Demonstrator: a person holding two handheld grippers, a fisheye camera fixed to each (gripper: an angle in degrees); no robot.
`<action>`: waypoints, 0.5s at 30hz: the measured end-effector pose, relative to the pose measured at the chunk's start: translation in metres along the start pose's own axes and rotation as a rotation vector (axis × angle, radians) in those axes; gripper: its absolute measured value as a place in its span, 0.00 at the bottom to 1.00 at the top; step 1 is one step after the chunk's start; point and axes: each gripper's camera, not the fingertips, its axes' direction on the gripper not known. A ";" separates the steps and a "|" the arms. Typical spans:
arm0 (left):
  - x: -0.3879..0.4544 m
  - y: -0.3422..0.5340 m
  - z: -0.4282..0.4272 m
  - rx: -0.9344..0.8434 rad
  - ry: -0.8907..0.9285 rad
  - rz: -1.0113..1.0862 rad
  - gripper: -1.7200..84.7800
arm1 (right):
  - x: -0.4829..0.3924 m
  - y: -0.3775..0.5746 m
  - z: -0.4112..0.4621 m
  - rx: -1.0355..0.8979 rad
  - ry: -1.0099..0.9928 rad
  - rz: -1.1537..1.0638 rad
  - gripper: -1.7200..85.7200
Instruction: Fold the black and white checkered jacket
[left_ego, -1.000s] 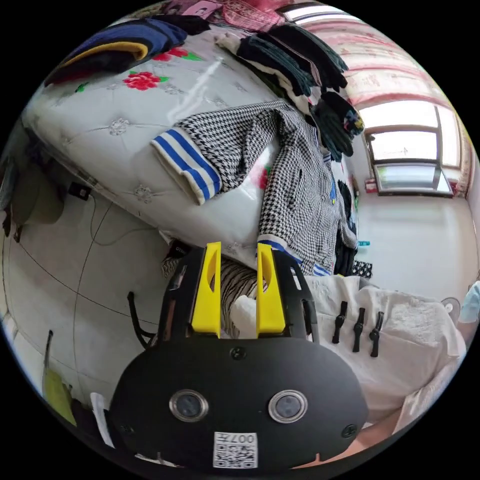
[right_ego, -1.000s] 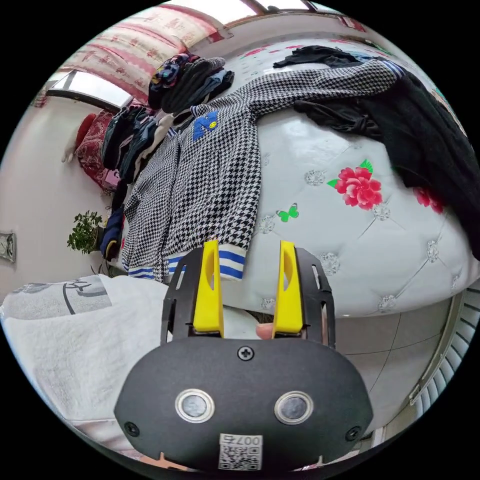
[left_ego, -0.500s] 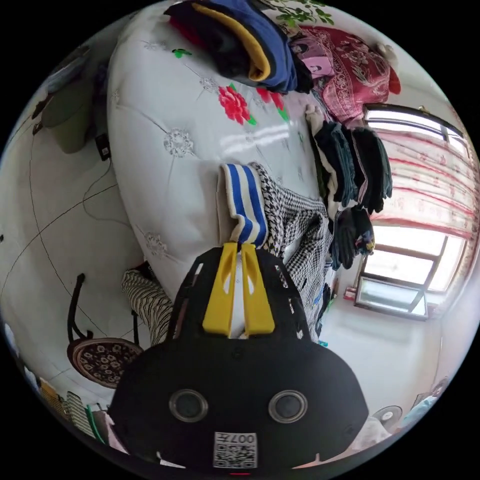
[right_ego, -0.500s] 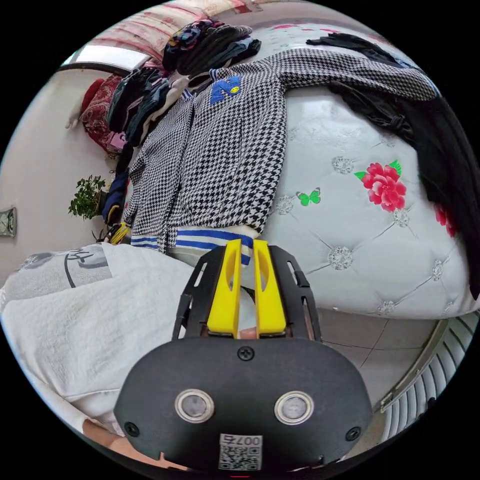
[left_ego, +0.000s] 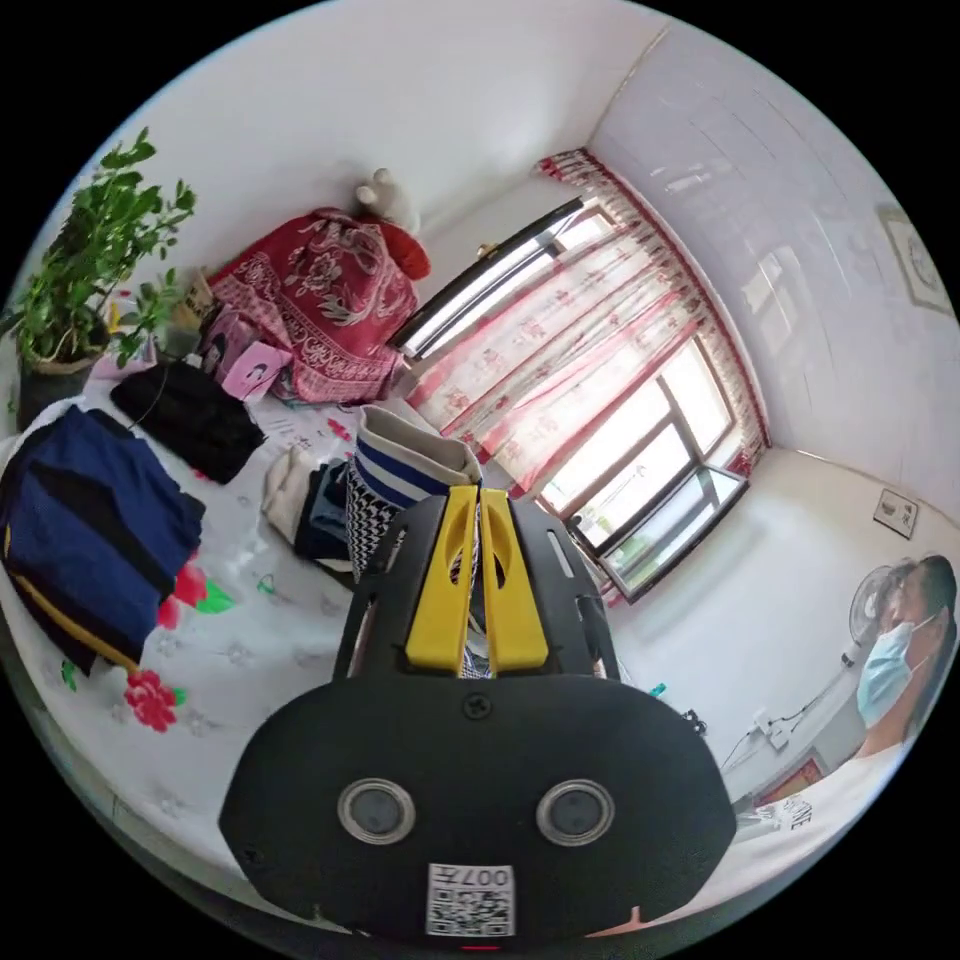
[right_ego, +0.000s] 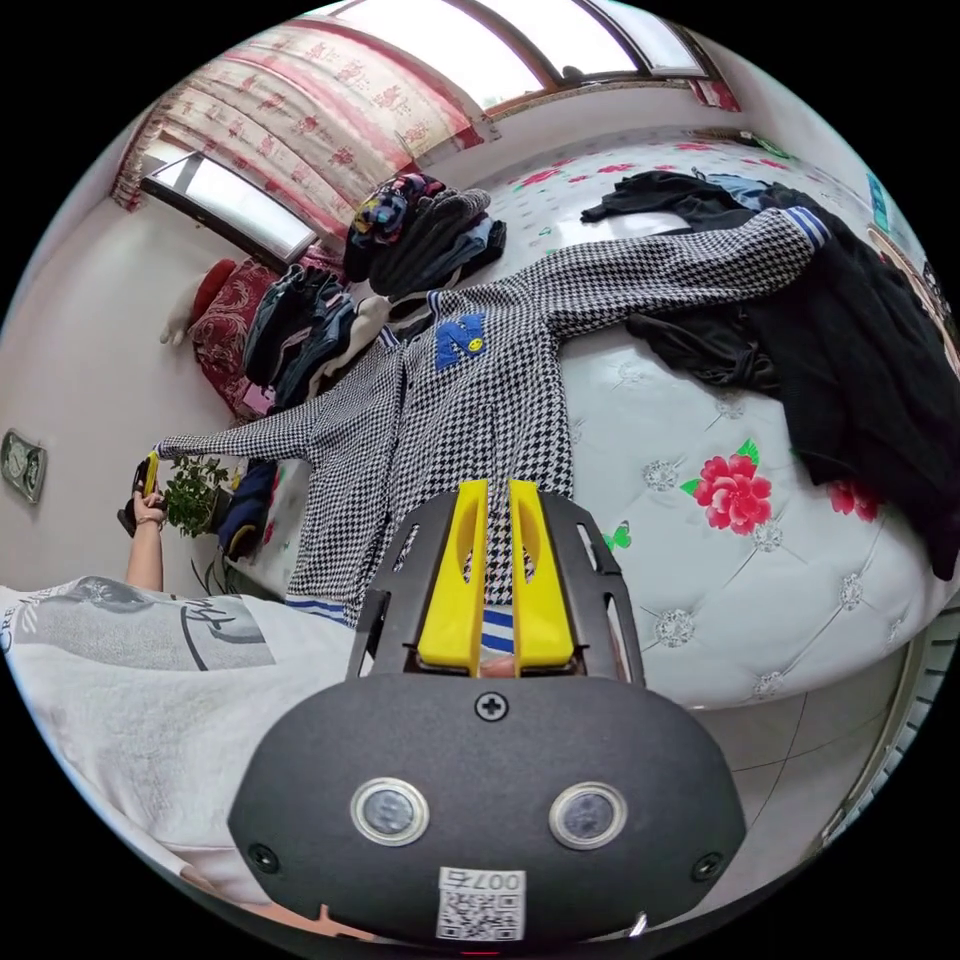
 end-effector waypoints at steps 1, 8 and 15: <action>0.036 -0.007 0.030 -0.037 0.052 0.074 0.01 | -0.001 0.000 0.000 0.002 -0.009 0.004 0.06; 0.231 0.099 0.253 -0.482 0.423 0.370 0.08 | -0.005 0.002 -0.010 0.053 -0.050 0.057 0.09; 0.218 0.352 0.396 -1.008 0.158 0.436 0.12 | 0.037 -0.016 -0.036 0.207 -0.126 0.229 0.10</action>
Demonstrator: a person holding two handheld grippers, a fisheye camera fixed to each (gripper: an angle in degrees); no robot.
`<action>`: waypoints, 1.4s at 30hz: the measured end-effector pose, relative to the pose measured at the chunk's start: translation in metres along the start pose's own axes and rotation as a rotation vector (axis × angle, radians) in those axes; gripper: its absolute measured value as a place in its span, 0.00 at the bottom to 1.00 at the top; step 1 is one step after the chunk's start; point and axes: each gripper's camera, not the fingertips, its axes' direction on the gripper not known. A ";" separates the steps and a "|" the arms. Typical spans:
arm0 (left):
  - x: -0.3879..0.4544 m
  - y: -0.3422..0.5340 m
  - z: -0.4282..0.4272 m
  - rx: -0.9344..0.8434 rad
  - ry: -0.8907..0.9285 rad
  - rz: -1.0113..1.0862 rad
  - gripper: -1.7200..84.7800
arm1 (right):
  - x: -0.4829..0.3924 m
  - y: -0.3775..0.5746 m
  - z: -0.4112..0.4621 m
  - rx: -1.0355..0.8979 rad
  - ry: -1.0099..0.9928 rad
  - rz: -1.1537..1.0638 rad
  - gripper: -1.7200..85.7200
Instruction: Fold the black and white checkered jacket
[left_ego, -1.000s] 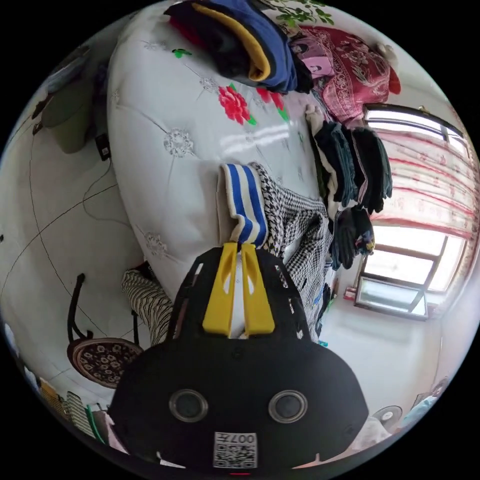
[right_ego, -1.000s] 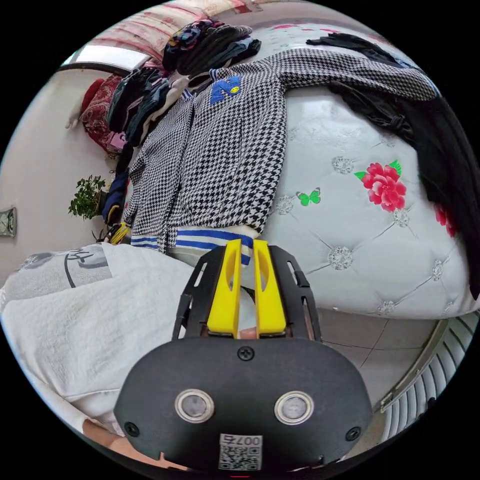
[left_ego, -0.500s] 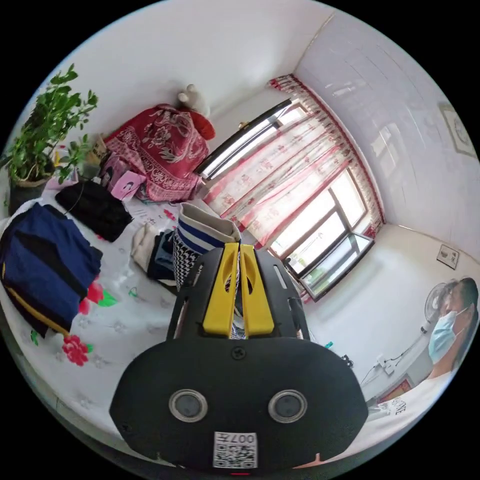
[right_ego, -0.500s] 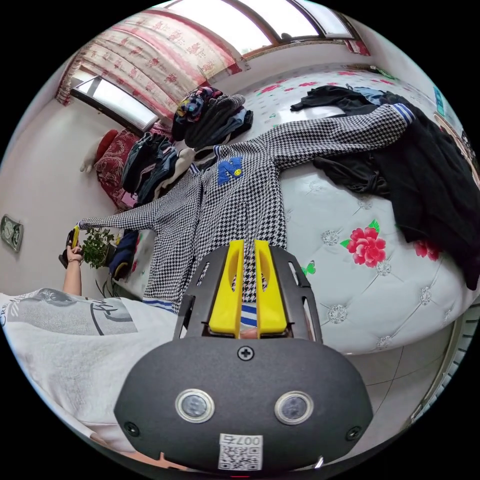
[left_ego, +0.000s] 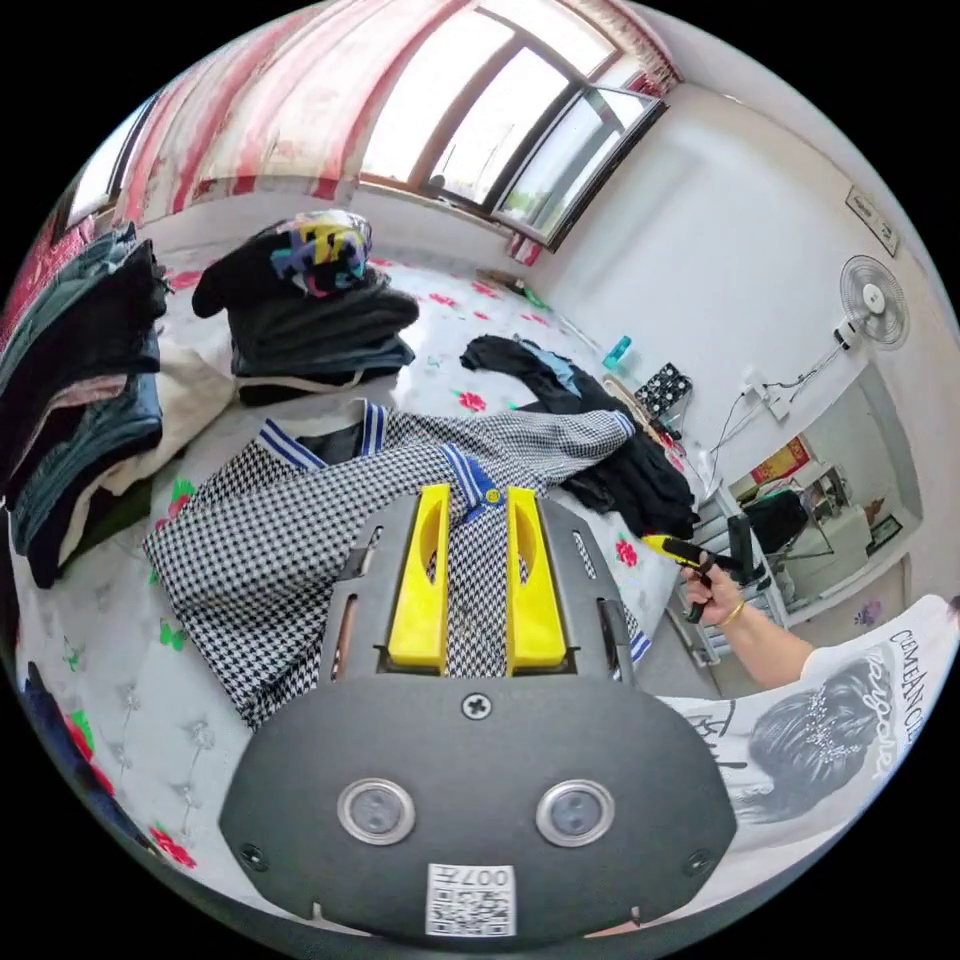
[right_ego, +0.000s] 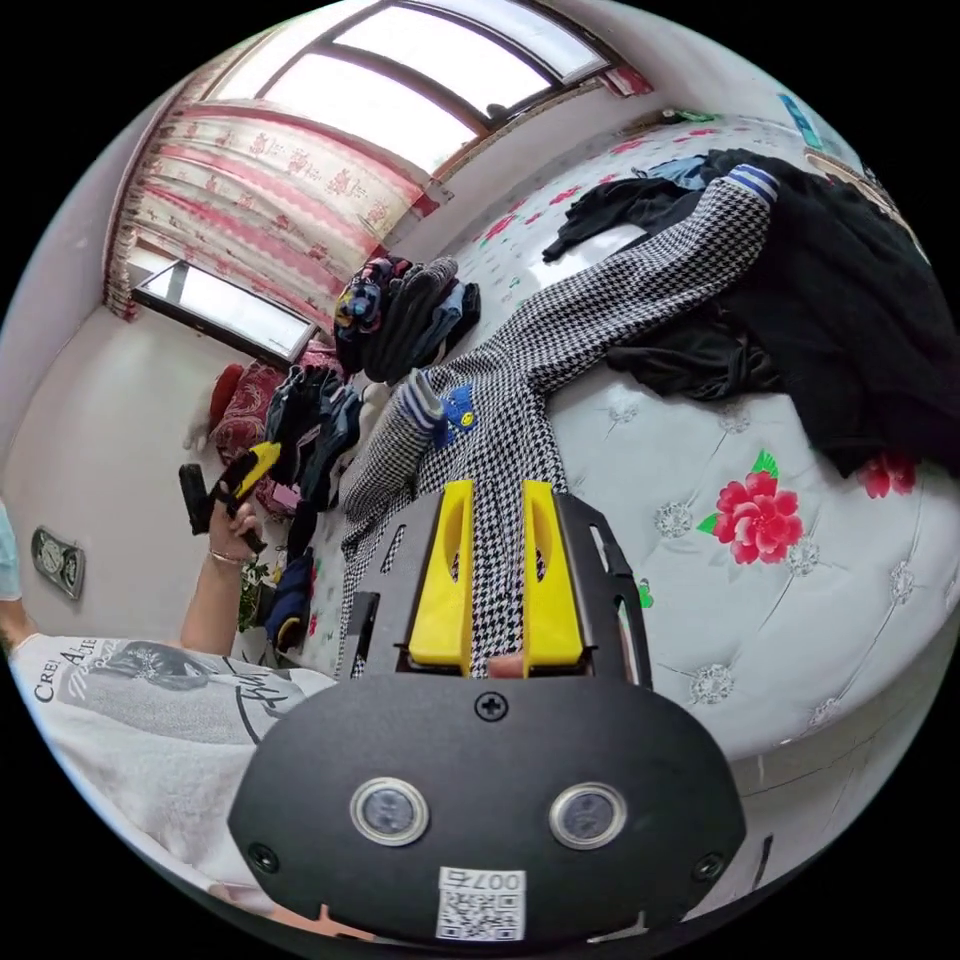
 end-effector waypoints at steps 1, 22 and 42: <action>-0.011 0.021 0.029 -0.061 0.016 -0.055 0.12 | 0.006 -0.005 -0.003 0.019 -0.007 0.023 0.10; -0.128 0.258 0.019 -0.009 -0.152 -0.992 0.08 | 0.137 -0.208 -0.032 0.490 0.298 0.391 0.03; -0.192 0.263 0.015 -0.030 -0.124 -1.028 0.09 | 0.159 -0.175 -0.041 0.414 0.329 0.414 0.10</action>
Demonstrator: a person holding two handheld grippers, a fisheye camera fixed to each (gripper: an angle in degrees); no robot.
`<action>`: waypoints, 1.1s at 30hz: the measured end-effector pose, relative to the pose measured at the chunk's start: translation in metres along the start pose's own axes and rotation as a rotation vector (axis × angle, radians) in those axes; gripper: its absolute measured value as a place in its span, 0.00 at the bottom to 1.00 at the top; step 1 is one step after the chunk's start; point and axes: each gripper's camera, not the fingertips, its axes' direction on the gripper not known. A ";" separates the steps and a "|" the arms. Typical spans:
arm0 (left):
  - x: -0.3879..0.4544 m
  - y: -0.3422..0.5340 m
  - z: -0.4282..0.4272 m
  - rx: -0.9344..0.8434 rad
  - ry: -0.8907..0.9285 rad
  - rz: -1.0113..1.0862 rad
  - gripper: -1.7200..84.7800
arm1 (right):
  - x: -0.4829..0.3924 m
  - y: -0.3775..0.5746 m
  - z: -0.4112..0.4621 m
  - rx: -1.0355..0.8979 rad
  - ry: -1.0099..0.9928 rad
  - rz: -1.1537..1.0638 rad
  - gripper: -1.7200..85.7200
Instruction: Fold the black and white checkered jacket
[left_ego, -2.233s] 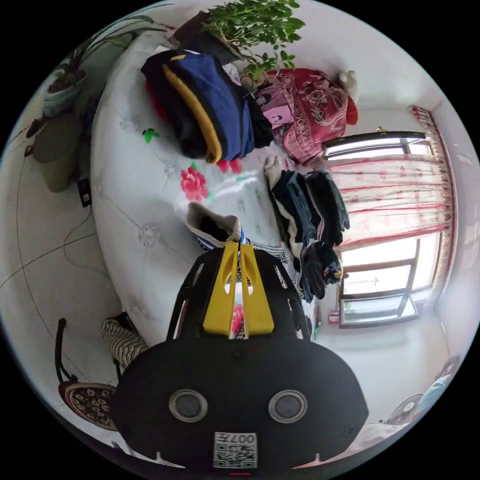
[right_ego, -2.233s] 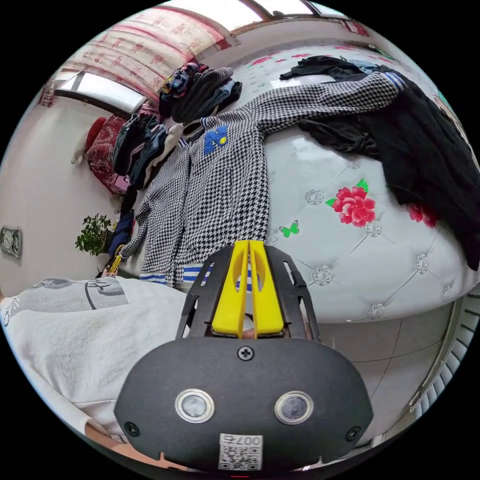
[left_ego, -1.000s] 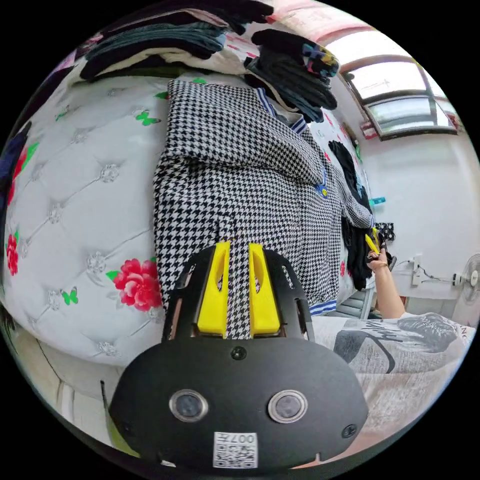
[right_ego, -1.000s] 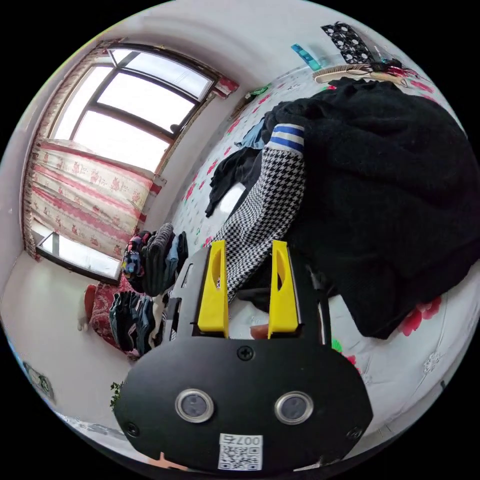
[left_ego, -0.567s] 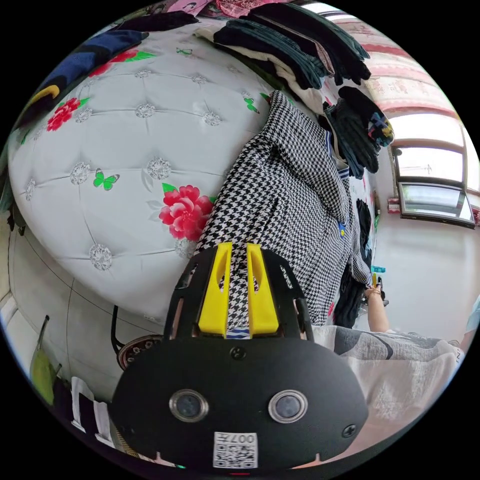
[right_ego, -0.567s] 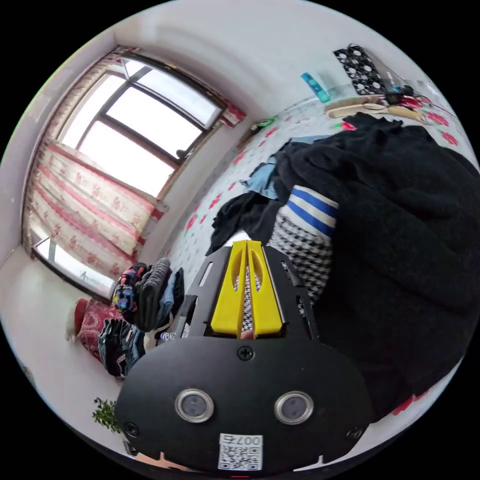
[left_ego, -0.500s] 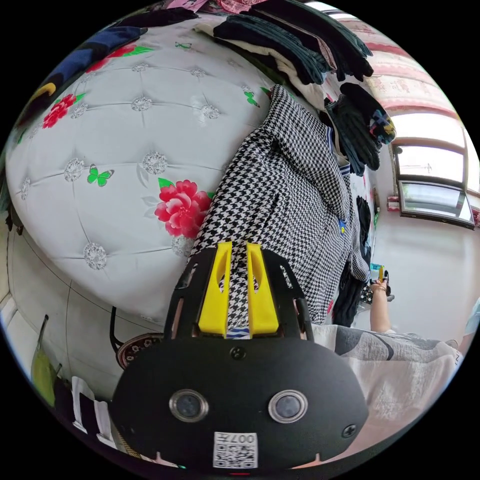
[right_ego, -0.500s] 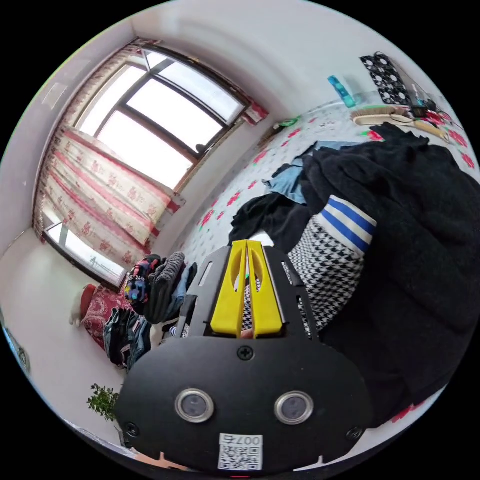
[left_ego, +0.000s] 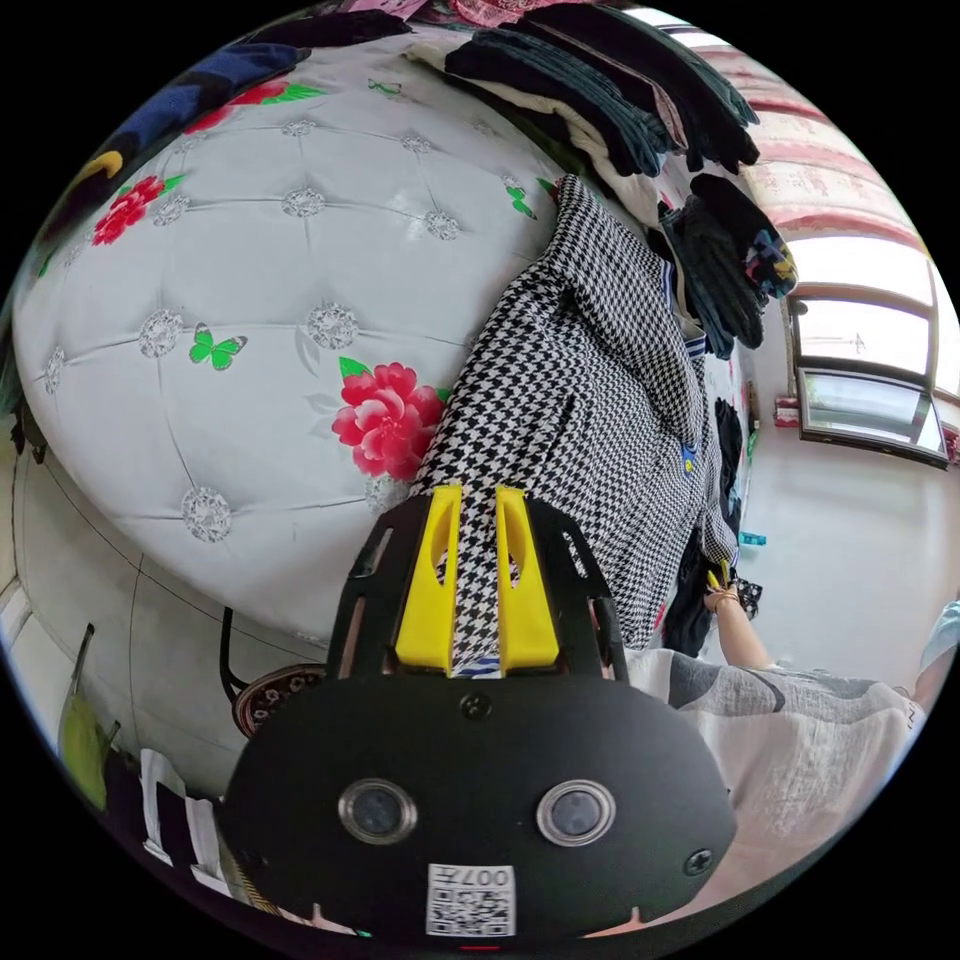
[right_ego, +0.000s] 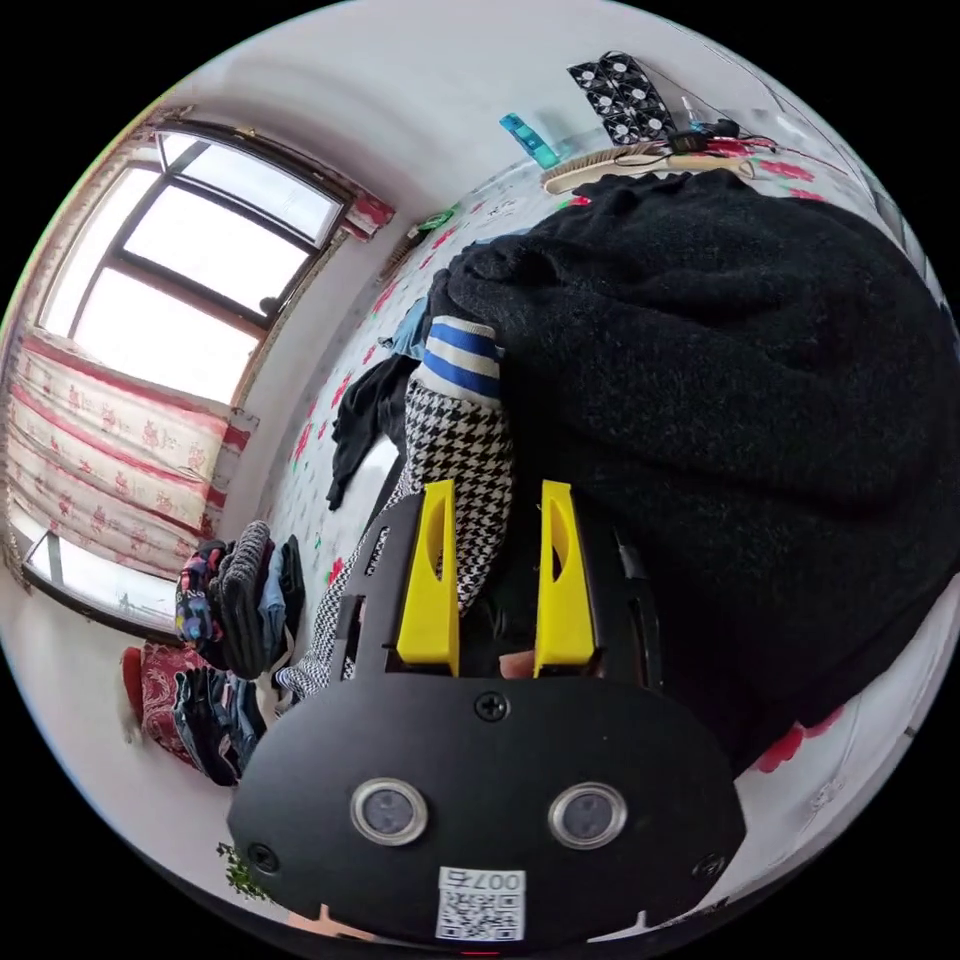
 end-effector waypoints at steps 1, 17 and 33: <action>0.000 -0.004 0.000 0.000 0.004 -0.003 0.09 | -0.003 -0.002 0.002 -0.001 0.000 -0.018 0.10; -0.031 0.001 -0.039 0.070 0.024 0.002 0.10 | -0.316 0.165 -0.024 -0.218 -0.660 -1.044 0.04; -0.110 0.077 -0.071 -0.064 0.026 0.240 0.18 | -0.134 0.320 -0.040 -0.790 -0.138 -0.987 0.14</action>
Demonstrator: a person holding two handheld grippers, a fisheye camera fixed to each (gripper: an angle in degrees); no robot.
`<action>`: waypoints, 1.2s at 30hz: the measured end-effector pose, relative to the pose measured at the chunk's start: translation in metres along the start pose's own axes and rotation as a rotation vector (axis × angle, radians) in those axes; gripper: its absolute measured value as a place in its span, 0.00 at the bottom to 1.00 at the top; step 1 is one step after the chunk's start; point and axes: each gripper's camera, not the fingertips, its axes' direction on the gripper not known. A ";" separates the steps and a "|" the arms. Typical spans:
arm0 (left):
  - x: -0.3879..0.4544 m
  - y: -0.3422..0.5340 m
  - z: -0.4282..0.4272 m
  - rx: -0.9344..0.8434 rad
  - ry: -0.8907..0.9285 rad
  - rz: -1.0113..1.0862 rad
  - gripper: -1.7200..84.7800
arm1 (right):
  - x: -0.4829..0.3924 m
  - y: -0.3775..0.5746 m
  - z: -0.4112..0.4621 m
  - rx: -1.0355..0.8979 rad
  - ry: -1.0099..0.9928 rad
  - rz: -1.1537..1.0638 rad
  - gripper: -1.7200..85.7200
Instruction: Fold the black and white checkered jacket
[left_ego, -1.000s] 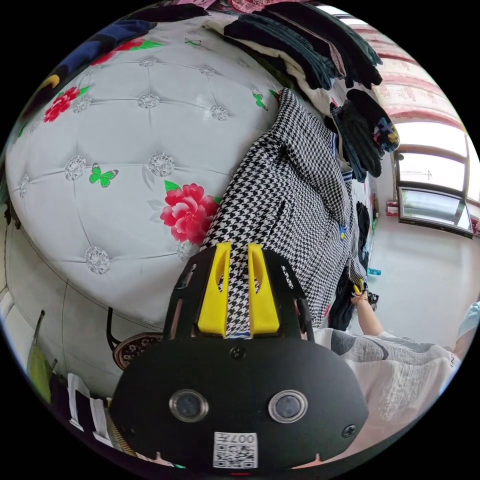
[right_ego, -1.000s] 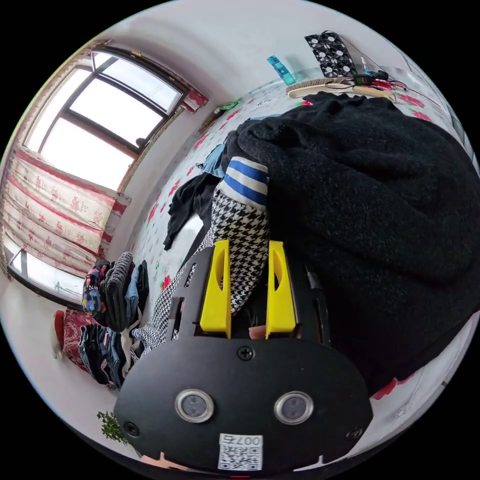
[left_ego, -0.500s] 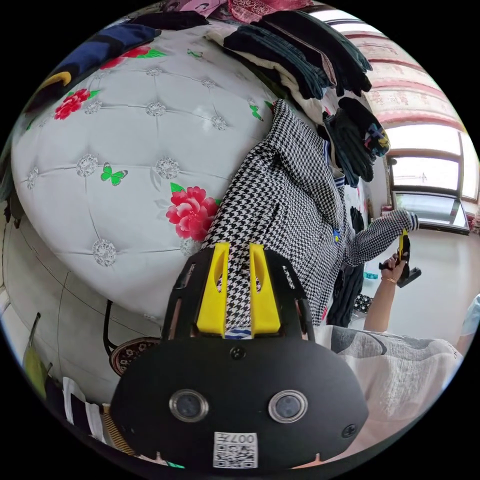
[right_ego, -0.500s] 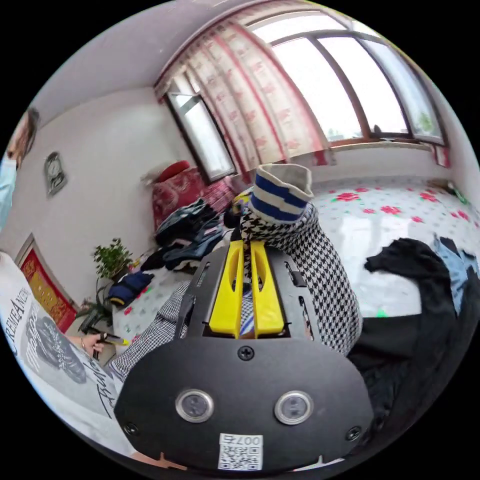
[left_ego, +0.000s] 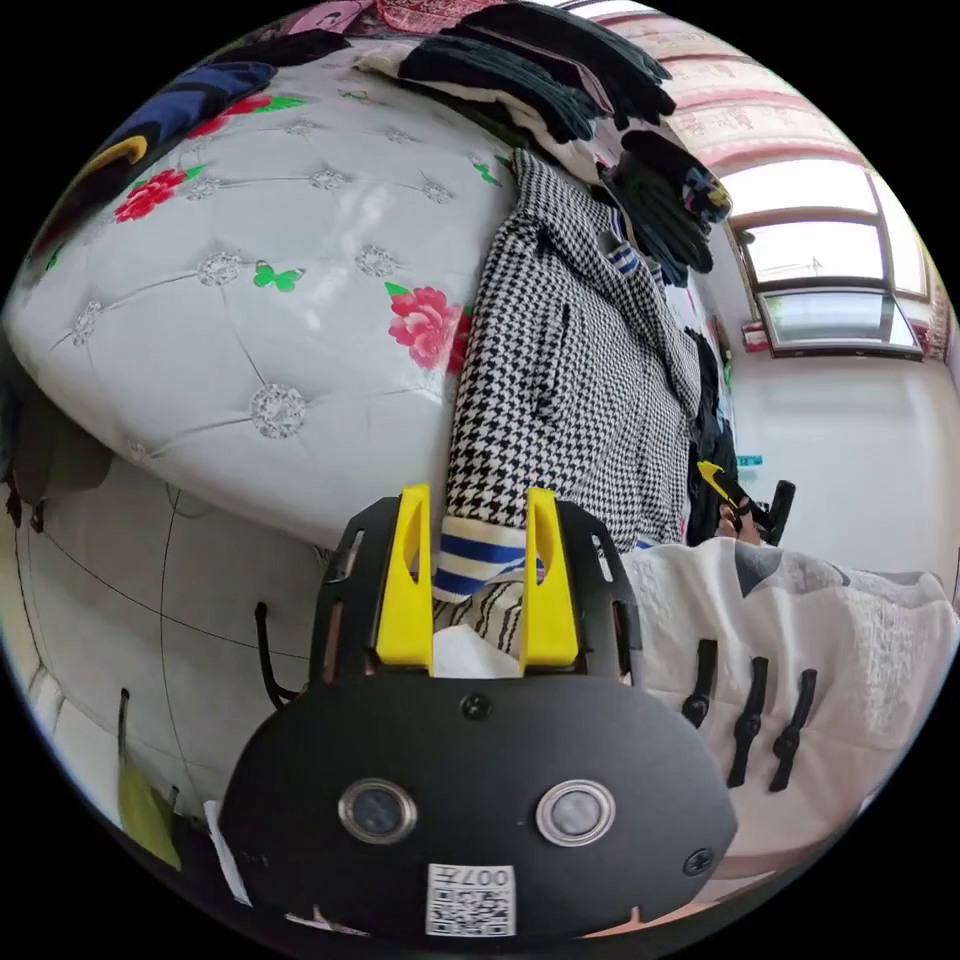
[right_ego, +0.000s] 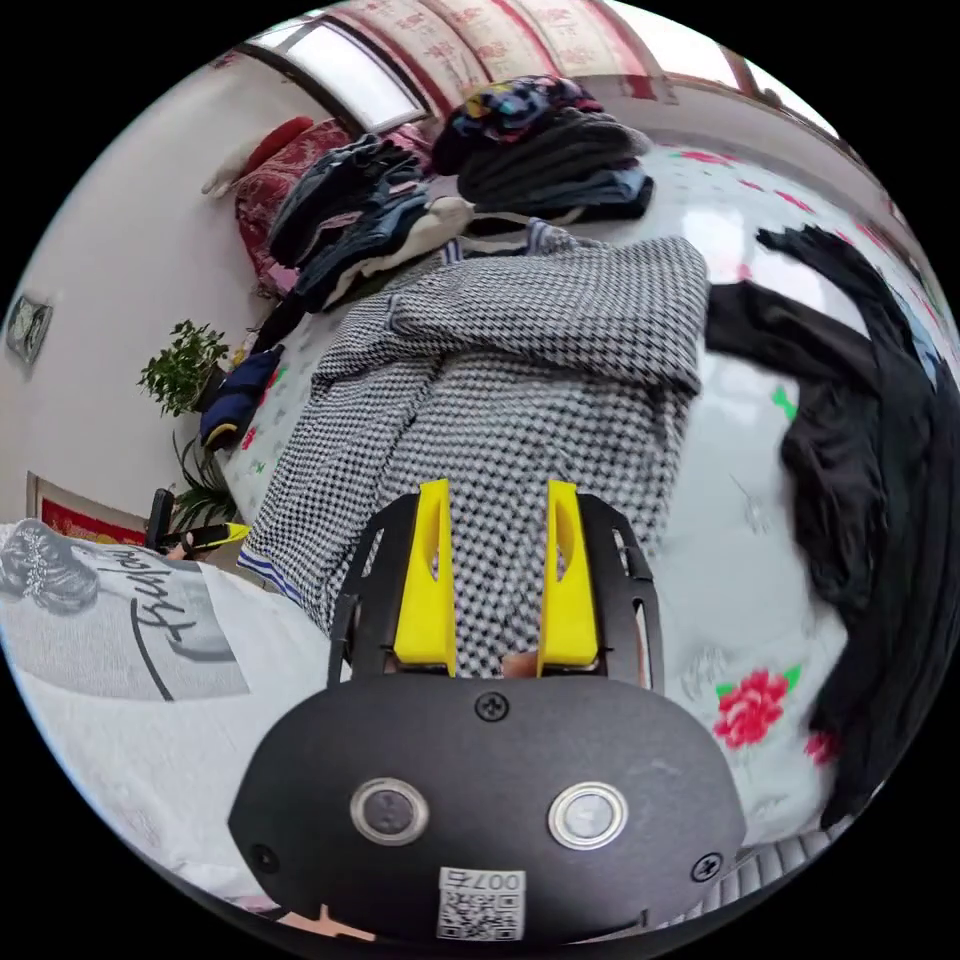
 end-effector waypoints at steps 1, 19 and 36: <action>-0.002 0.001 0.006 -0.049 0.024 0.030 0.18 | 0.012 0.014 -0.006 -0.009 0.005 0.041 0.14; 0.016 -0.067 -0.034 -0.204 0.266 0.259 0.05 | 0.112 0.044 -0.021 -0.168 -0.627 0.233 0.09; 0.092 -0.430 -0.049 0.208 0.129 0.118 0.16 | 0.200 -0.289 -0.079 0.317 -0.366 0.359 0.14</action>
